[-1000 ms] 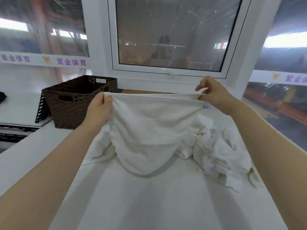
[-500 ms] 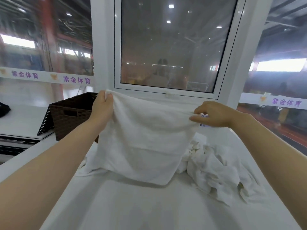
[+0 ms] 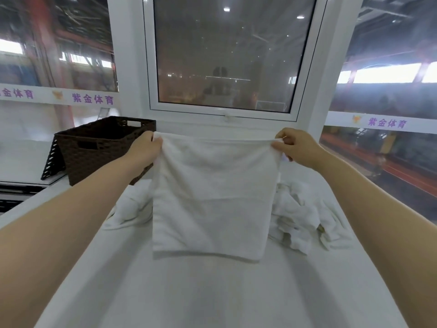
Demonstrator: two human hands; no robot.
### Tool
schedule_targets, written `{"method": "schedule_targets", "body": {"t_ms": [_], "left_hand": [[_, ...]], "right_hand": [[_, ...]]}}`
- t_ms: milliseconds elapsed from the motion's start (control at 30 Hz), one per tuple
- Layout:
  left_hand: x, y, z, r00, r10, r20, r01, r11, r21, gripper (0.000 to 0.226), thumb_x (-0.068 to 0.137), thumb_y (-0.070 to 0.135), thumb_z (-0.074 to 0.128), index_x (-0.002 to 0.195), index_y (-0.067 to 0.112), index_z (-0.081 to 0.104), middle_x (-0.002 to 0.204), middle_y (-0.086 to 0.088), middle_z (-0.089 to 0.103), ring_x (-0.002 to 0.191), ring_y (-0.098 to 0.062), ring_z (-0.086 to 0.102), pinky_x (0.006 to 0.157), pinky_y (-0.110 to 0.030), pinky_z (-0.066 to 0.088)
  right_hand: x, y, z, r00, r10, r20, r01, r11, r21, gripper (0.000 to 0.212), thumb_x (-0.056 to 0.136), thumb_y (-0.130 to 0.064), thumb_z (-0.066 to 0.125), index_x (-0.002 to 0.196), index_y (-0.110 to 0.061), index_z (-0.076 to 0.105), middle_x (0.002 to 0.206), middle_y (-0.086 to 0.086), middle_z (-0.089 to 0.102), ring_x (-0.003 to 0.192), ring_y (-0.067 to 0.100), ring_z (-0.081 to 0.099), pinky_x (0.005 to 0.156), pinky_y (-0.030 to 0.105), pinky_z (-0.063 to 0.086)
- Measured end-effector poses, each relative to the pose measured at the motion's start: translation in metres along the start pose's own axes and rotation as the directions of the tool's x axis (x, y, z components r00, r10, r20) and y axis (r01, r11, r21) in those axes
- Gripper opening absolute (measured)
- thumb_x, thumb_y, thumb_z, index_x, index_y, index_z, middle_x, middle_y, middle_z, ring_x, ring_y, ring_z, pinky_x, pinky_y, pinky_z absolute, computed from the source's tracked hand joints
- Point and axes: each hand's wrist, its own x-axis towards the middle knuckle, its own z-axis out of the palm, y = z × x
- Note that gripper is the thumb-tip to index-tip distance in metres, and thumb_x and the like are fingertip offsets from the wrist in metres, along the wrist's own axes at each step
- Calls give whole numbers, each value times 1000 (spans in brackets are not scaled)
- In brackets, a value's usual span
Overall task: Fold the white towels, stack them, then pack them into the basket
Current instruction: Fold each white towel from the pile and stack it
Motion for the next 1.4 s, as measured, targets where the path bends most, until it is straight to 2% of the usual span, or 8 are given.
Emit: {"method": "schedule_targets", "body": {"t_ms": [233, 433, 633, 867, 1100, 1200, 1300, 1400], "left_hand": [[14, 18, 16, 997, -43, -60, 22, 948, -316, 22, 102, 20, 47, 110, 1, 55, 100, -7, 58, 87, -17, 63, 94, -43, 55], [-16, 38, 14, 930, 217, -295, -317, 882, -350, 12, 102, 25, 45, 104, 14, 49, 91, 10, 53, 91, -5, 59, 94, -33, 53], [-83, -39, 26, 974, 224, 45, -200, 931, -306, 13, 102, 12, 49, 95, 6, 58, 84, 0, 58, 79, -12, 59, 76, -29, 56], [-180, -119, 26, 909, 92, 407, -34, 988, -148, 20, 94, 37, 62, 87, 19, 63, 74, -10, 57, 67, -13, 54, 58, -17, 42], [-225, -153, 10, 736, -117, 667, 201, 978, -51, 68, 57, 76, 72, 99, 23, 69, 96, -5, 72, 93, -22, 68, 80, -32, 47], [-225, -154, 9, 782, -135, 609, 212, 976, -55, 73, 53, 81, 71, 97, 23, 69, 93, -7, 71, 88, -19, 67, 77, -33, 46], [-210, -145, 15, 879, -137, 458, 222, 966, -136, 21, 91, 41, 64, 95, 21, 68, 96, -12, 68, 86, -20, 63, 77, -34, 43], [-185, -135, 34, 951, -137, 279, 173, 979, -108, 16, 101, 22, 50, 93, 21, 64, 91, -3, 66, 82, -16, 57, 72, -33, 39]], "right_hand": [[11, 3, -6, 984, 93, -151, -33, 934, 356, 17, 95, -8, 62, 110, -10, 69, 85, 12, 70, 73, 23, 71, 82, 40, 61], [-4, 1, -9, 928, 35, -371, 174, 840, 514, 16, 96, -10, 60, 108, -11, 71, 105, 7, 71, 100, 16, 68, 93, 24, 54], [-72, 39, -8, 978, 122, 170, -199, 795, 574, 17, 85, -7, 67, 101, -7, 73, 98, 14, 72, 88, 29, 69, 82, 33, 60], [-159, 85, 23, 670, 246, 700, -533, 816, 224, 14, 83, -3, 73, 96, 1, 75, 75, 10, 61, 63, 20, 56, 63, 27, 50], [-206, 109, 64, 358, 168, 919, -593, 801, 85, 10, 85, -21, 71, 92, -15, 74, 73, 0, 56, 62, 12, 49, 65, 22, 42], [-205, 110, 73, 450, 127, 884, -570, 803, 175, 9, 95, -11, 63, 99, -9, 71, 84, 1, 64, 76, 14, 57, 73, 22, 47], [-195, 113, 82, 665, 143, 733, -565, 738, 368, 21, 92, -19, 67, 106, -3, 69, 101, 9, 70, 96, 19, 66, 86, 26, 52], [-180, 112, 95, 805, 238, 543, -534, 688, 491, 27, 96, -21, 59, 116, -3, 64, 111, 12, 70, 103, 21, 67, 88, 31, 54]]}}
